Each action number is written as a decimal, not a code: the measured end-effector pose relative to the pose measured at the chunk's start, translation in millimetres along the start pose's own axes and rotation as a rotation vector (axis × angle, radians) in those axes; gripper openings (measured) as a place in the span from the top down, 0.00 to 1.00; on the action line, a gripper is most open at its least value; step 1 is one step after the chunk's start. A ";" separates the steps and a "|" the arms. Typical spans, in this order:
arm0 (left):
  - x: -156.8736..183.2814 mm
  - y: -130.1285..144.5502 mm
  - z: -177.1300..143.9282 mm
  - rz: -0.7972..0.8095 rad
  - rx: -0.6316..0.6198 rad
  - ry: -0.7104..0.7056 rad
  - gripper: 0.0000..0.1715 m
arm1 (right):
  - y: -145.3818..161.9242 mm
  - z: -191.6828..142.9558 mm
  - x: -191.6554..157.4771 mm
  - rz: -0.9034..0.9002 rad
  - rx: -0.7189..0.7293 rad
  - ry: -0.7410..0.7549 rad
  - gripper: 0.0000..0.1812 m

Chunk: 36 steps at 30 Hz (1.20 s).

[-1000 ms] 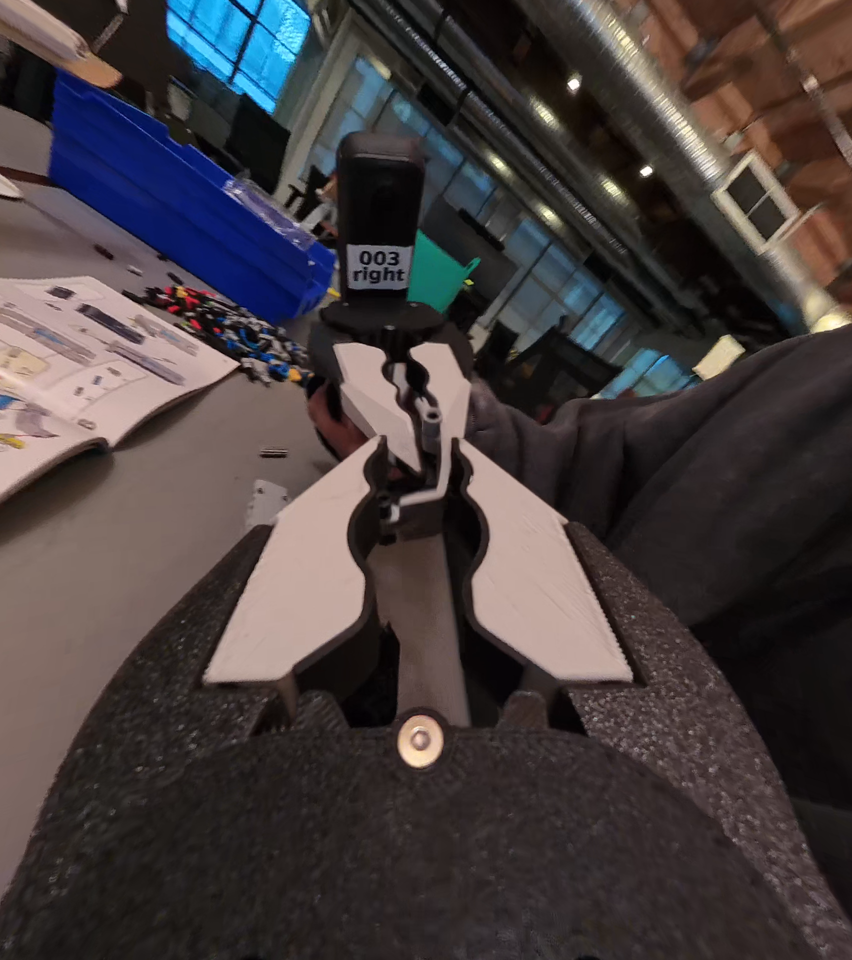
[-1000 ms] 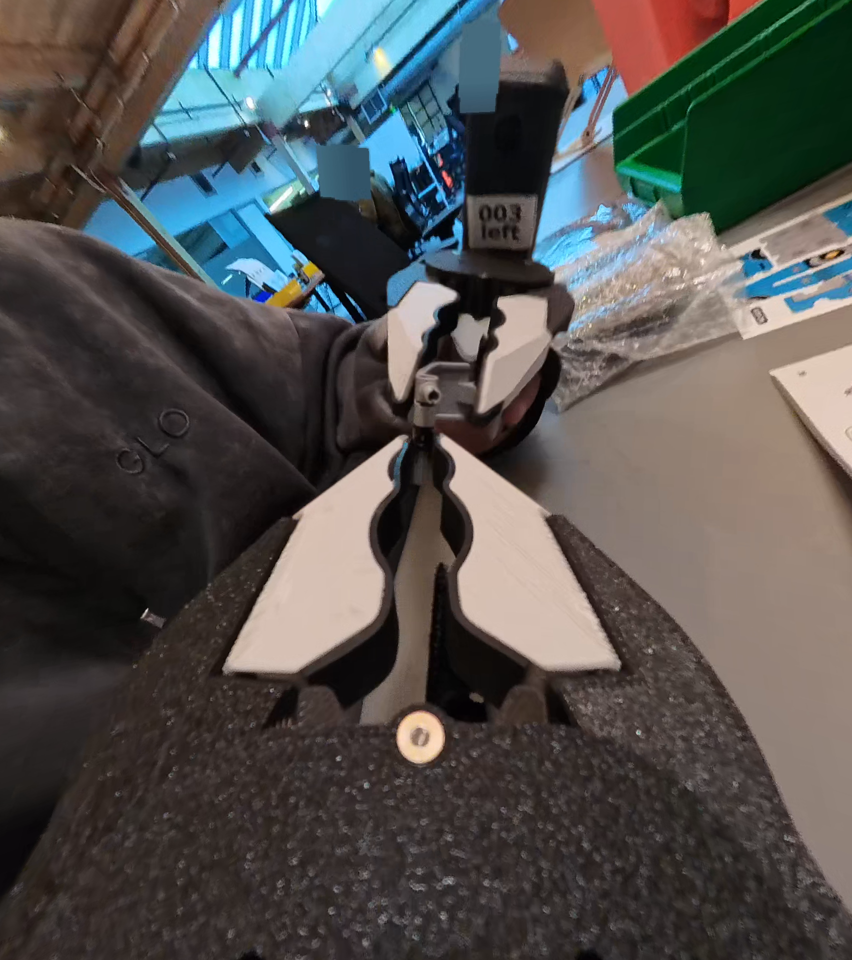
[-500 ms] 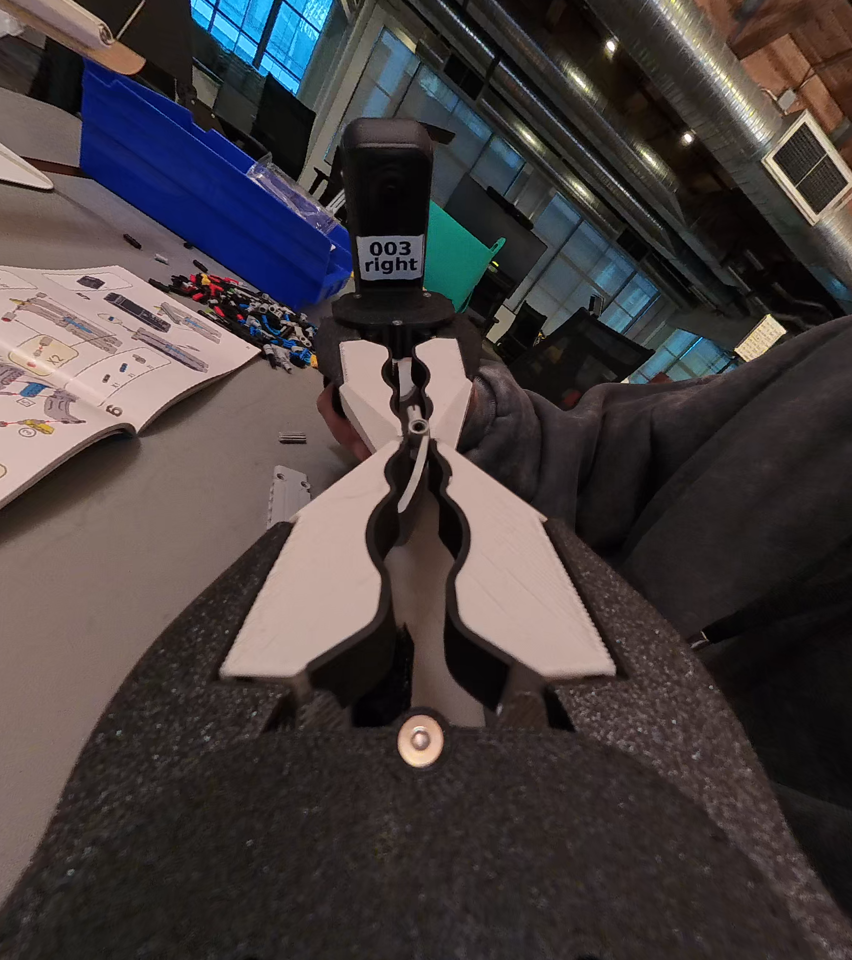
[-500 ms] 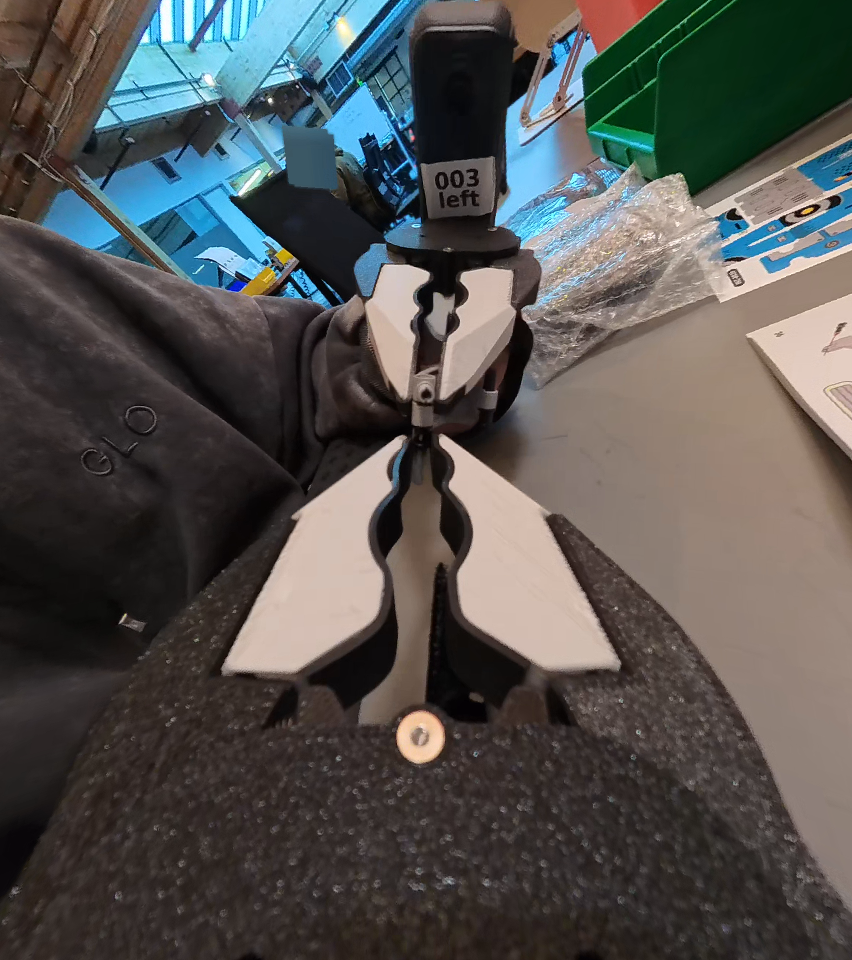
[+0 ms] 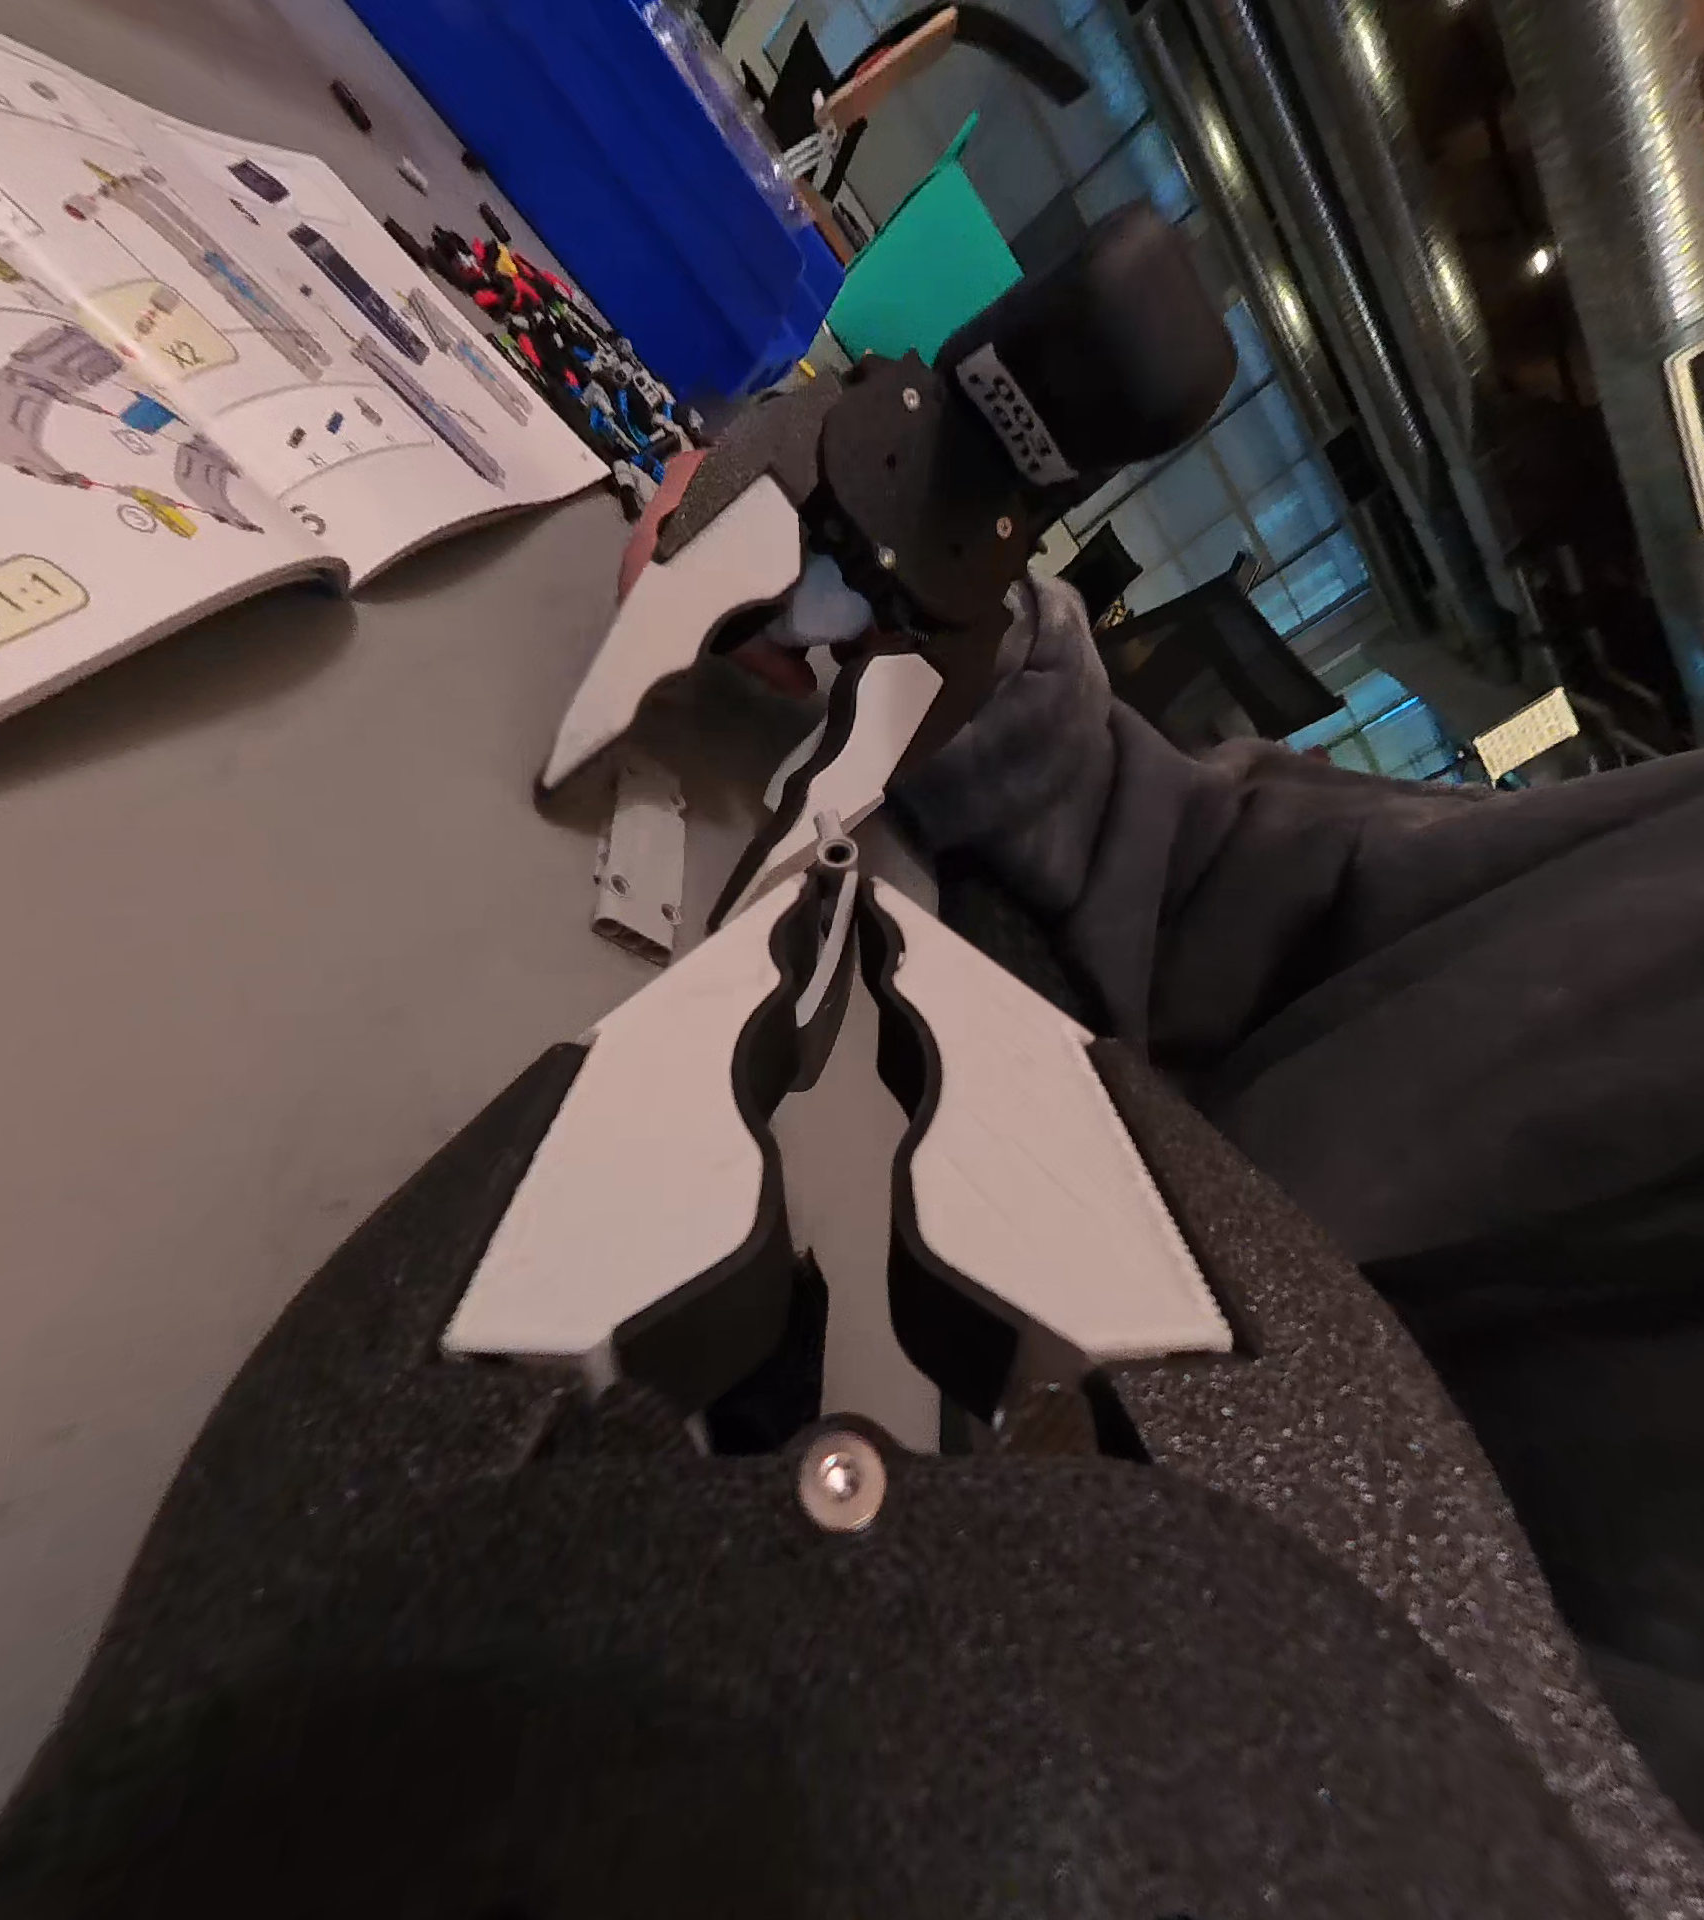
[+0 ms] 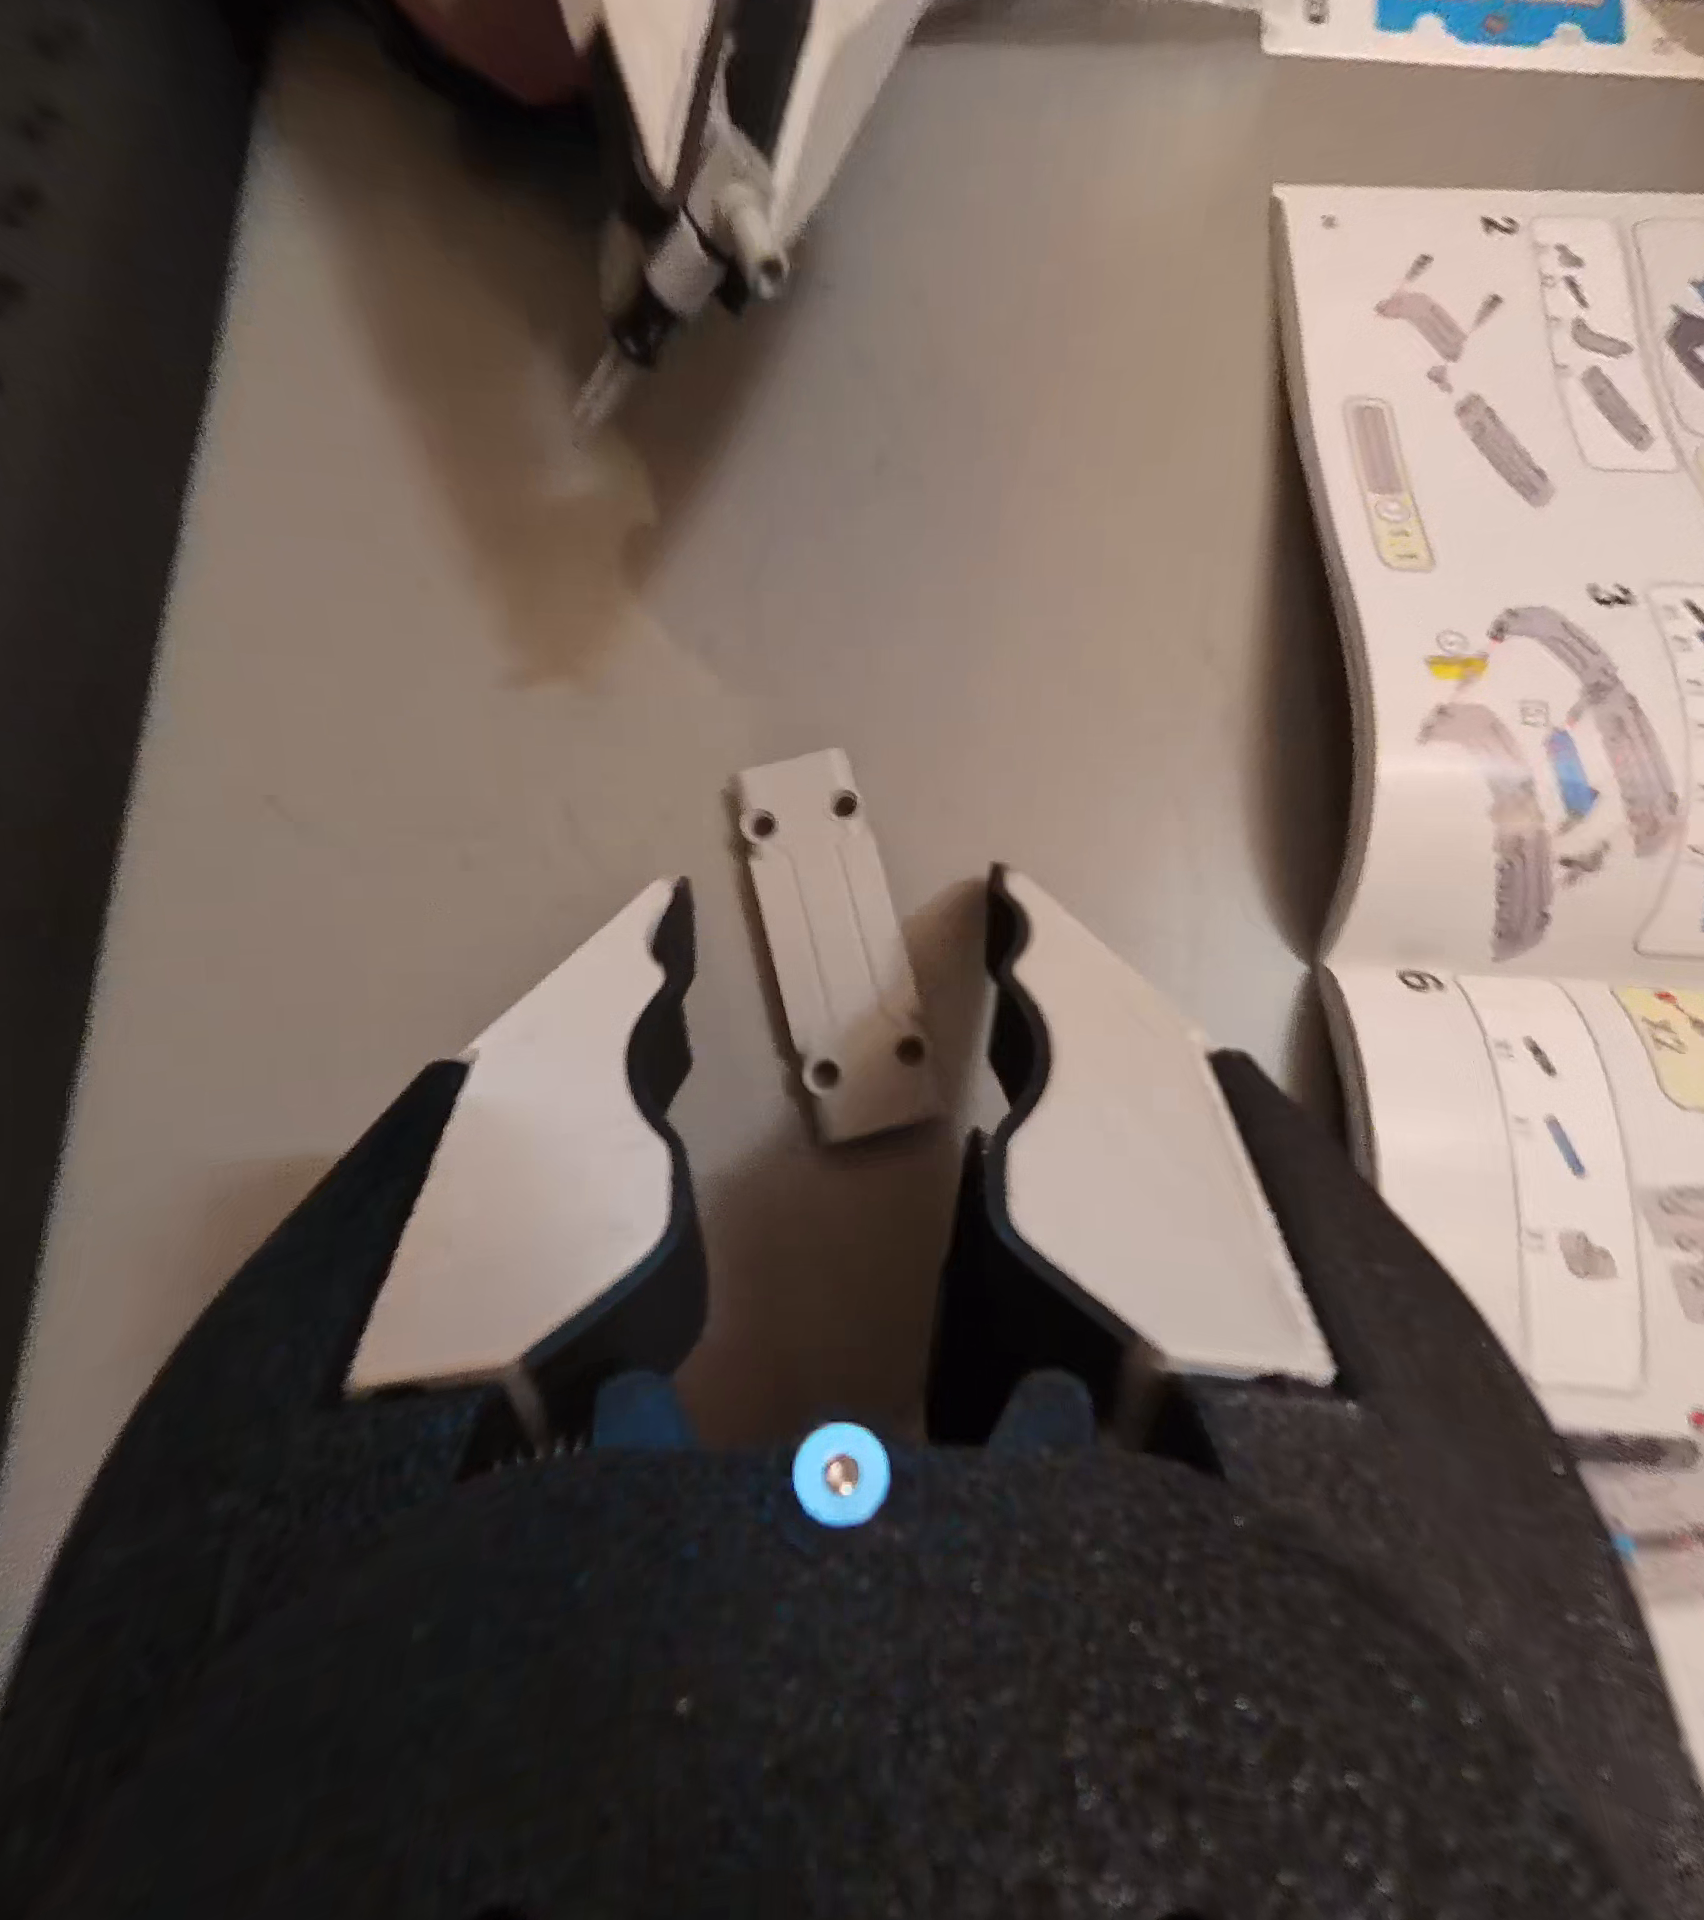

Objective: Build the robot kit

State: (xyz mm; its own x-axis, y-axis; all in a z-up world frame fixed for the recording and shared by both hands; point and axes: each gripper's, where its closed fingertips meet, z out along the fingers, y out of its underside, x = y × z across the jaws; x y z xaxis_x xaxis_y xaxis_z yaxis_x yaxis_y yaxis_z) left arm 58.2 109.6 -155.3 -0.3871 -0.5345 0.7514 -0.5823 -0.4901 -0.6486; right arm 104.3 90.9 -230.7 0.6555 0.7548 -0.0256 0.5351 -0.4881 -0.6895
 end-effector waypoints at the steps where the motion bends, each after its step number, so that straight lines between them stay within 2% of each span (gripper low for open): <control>1: 0.6 1.7 1.3 0.004 -0.009 -0.001 0.97 | -2.9 1.7 -4.8 0.005 0.006 -0.032 0.74; 4: -2.1 4.7 2.5 -0.013 -0.022 -0.010 0.97 | -3.4 6.6 -4.0 -0.014 -0.012 -0.017 0.83; 9: -13.4 9.5 1.2 -0.042 -0.046 -0.065 0.97 | -6.3 8.9 -3.6 -0.038 -0.024 0.004 0.87; 11: -15.1 9.9 0.2 -0.060 -0.048 -0.065 0.97 | -14.9 5.3 0.3 -0.139 -0.004 0.095 0.87; 14: -14.9 9.7 -0.9 -0.074 -0.044 -0.059 0.97 | -45.1 -8.0 -3.1 -0.273 0.118 0.211 0.87; 17: -11.7 8.6 -0.5 -0.066 -0.038 -0.042 0.97 | -54.0 -14.0 1.8 -0.382 0.113 0.363 0.87; 22: -4.3 3.7 -1.2 -0.053 -0.014 0.004 0.97 | -64.8 -23.0 4.1 -0.487 0.118 0.505 0.87; 28: -5.7 0.4 -3.5 -0.067 0.001 0.012 0.97 | -61.7 -21.8 3.7 -0.501 0.108 0.511 0.87; 33: -5.4 1.1 -3.4 -0.071 -0.003 0.017 0.97 | -72.1 -21.7 -6.5 -0.494 0.186 0.476 0.87; 36: -5.9 1.9 -3.4 -0.074 -0.007 0.015 0.97 | -71.9 -20.4 -5.7 -0.506 0.181 0.485 0.87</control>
State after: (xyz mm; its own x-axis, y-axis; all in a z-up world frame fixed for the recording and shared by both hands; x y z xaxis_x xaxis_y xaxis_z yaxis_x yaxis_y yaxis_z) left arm 57.0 114.1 -160.5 -0.3535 -0.4867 0.7989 -0.6147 -0.5229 -0.5906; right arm 73.0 112.8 -166.2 0.5364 0.5689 0.6235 0.7663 -0.0186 -0.6422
